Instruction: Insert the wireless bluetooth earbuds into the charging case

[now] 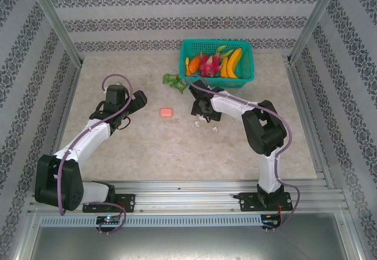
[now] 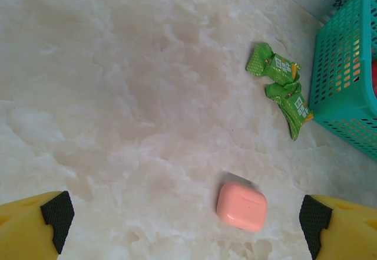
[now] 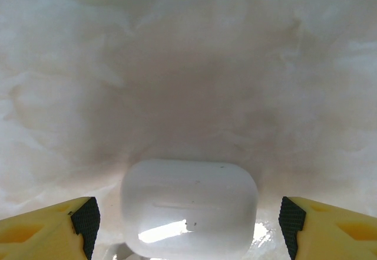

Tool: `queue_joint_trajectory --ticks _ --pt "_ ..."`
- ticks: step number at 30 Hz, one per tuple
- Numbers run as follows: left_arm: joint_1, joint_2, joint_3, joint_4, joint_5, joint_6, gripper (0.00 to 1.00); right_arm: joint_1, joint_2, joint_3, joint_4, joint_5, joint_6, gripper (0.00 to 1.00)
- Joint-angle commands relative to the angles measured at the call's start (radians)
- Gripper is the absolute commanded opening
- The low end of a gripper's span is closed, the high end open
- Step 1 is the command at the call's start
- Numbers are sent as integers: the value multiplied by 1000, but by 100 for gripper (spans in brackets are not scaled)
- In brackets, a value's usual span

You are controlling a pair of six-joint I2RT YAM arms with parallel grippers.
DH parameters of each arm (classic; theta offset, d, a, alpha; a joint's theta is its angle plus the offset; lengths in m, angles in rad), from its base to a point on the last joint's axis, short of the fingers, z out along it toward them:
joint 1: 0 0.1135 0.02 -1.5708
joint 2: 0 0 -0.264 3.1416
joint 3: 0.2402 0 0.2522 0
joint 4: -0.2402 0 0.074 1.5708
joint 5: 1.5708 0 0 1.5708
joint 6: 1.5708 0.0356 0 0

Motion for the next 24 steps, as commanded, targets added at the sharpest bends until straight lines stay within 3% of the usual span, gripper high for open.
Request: queue_joint_trajectory --ticks 1,15,24 --pt "9 -4 19 -6 -17 -10 100 -6 25 24 -42 30 8 82" --pt "9 -14 24 -16 -25 4 100 -11 77 35 -6 -7 -25 75" --pt "9 -19 18 -19 -26 5 100 -14 59 22 30 -25 -57 52"
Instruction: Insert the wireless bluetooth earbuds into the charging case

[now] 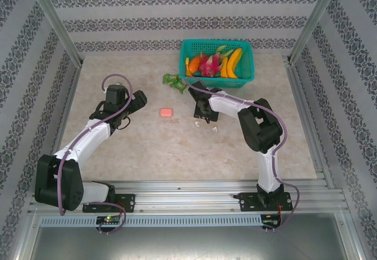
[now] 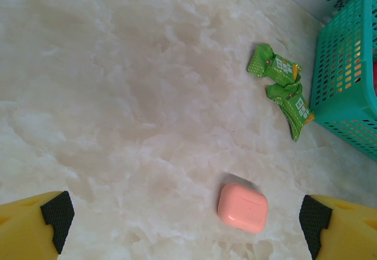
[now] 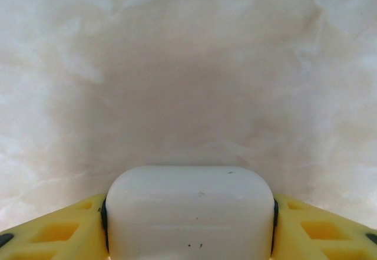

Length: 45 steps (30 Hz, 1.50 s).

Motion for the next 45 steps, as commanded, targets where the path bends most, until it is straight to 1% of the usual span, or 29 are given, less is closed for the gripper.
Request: queue_joint_trajectory --ticks 1,4,13,16,19,22,28,30,34,36,39,45 --pt "8 -19 17 -19 -20 4 100 -8 -4 -3 33 -22 -21 51" --pt "9 -25 14 -19 -22 4 100 -8 -34 -12 43 -21 -35 48" --pt "8 -38 2 -13 -29 5 100 17 -152 -44 54 -12 -76 47" --pt "9 -38 -10 1 -16 -5 100 37 -189 -54 54 -15 -74 47" --pt "9 -40 -46 48 23 -24 100 62 -221 -66 63 -20 -53 47" --pt "8 -40 -109 127 65 -59 100 88 -247 -77 84 -43 -13 47" --pt "8 -72 -250 276 133 -169 100 139 -269 -84 141 -86 96 47" --pt "8 -69 -264 296 187 -162 100 151 -265 -83 168 -100 137 47" --pt "5 -39 -305 395 287 -163 99 152 -245 -83 231 -129 235 47" --pt "5 -18 -335 475 331 -167 97 150 -232 -80 257 -142 281 48" --pt "3 20 -391 642 401 -177 94 145 -210 -69 285 -161 345 48" --pt "-12 103 -468 927 493 -164 92 126 -181 -82 372 -203 479 48"
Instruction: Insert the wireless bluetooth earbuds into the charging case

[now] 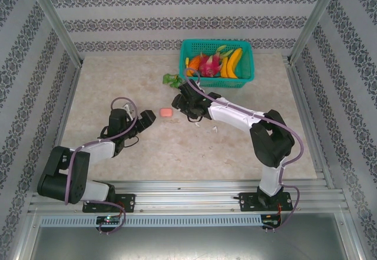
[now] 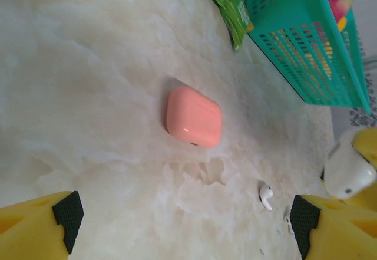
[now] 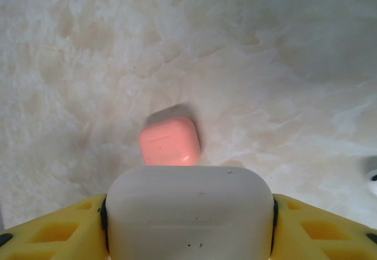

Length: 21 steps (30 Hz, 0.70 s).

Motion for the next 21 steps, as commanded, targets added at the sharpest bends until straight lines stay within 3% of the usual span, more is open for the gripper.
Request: queue_joint_trajectory --ticks 1,5,14,21 --pt "-15 38 -32 280 95 1 92 -18 24 -14 81 -40 129 48" --pt "-52 70 -33 362 119 26 89 -22 37 -19 125 -57 198 48" --pt "-132 120 17 375 99 79 79 -18 62 -58 231 -84 348 48" --pt "-163 187 56 397 83 93 74 -10 61 -71 254 -90 375 47"
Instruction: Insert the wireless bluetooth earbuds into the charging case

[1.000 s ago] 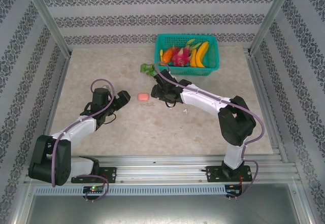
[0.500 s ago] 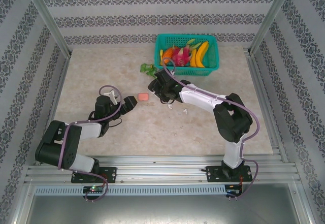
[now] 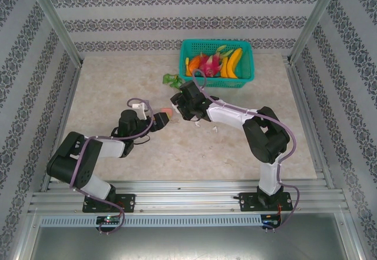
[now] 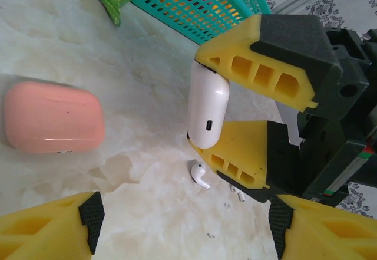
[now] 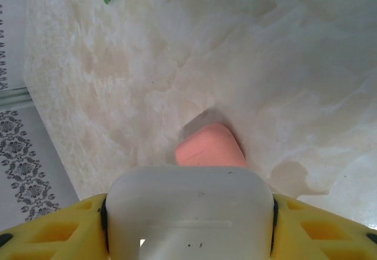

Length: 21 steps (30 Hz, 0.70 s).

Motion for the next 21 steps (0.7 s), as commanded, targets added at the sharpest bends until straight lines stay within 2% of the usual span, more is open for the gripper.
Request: queue_joint_trajectory --ticks 1,10,21 --pt "-21 40 41 71 -5 31 73 5 6 -11 41 -13 37 47" --pt "-36 116 95 103 -17 24 72 17 1 -21 59 -19 48 47" --pt "-41 204 156 152 -26 5 63 25 -6 -18 80 -30 57 47"
